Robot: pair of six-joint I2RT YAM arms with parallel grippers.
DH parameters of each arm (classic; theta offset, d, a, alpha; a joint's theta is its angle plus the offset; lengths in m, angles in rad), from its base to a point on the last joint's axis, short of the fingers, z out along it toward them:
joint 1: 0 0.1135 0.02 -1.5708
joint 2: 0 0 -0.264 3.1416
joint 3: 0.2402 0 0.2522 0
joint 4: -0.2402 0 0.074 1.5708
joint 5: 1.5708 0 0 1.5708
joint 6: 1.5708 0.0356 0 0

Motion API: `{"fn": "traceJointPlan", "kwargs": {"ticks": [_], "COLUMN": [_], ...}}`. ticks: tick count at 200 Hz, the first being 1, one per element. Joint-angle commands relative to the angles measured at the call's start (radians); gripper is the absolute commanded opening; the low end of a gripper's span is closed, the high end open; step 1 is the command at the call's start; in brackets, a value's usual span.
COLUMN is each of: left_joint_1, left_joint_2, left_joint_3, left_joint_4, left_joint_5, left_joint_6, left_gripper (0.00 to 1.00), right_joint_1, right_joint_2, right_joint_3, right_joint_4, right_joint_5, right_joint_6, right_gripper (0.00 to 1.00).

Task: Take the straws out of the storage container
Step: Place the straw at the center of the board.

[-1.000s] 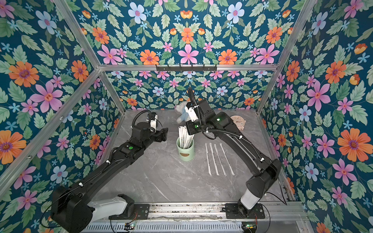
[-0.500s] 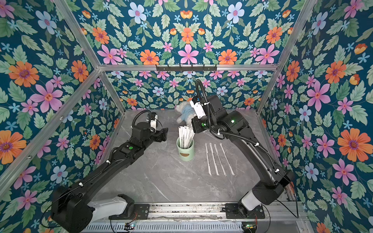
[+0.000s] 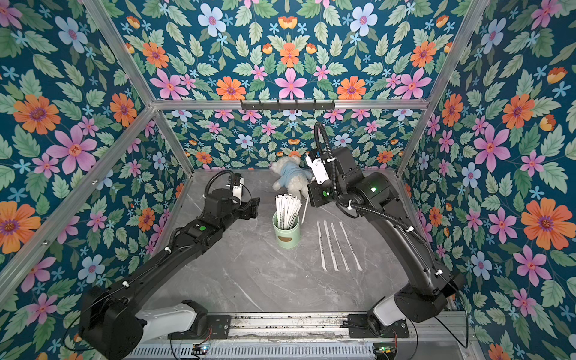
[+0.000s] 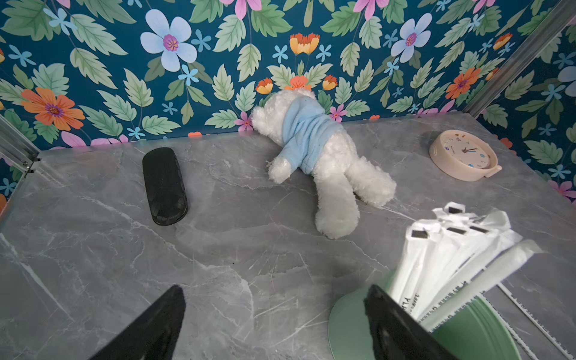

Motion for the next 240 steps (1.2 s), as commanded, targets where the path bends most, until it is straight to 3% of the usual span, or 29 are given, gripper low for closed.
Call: {"fn": "traceJointPlan", "kwargs": {"ticks": [1,81,150,240], "left_joint_1": [0.0,-0.003,-0.006,-0.007], "left_joint_2": [-0.001,-0.003,-0.003,0.0], "left_joint_3": [-0.003,-0.003,-0.002,-0.001], "left_joint_4": [0.003,0.003,0.003,0.003], "left_joint_5": [-0.006,-0.005,-0.005,-0.001], "left_joint_6": [0.006,0.005,0.005,0.006], "left_gripper": [0.92,0.92,0.92,0.92], "right_joint_1": [-0.04,-0.258,-0.342,-0.383], "right_joint_2": [-0.02,-0.058,-0.041,0.101], "right_joint_3": [-0.02,-0.115,-0.196,-0.225], "right_joint_4": [-0.055,-0.191,-0.227,-0.32], "right_joint_5": [0.001,-0.017,0.083,0.296], "right_joint_6": [-0.009,0.014,0.034,0.07], "right_gripper": [0.06,0.05,0.05,0.04]}}
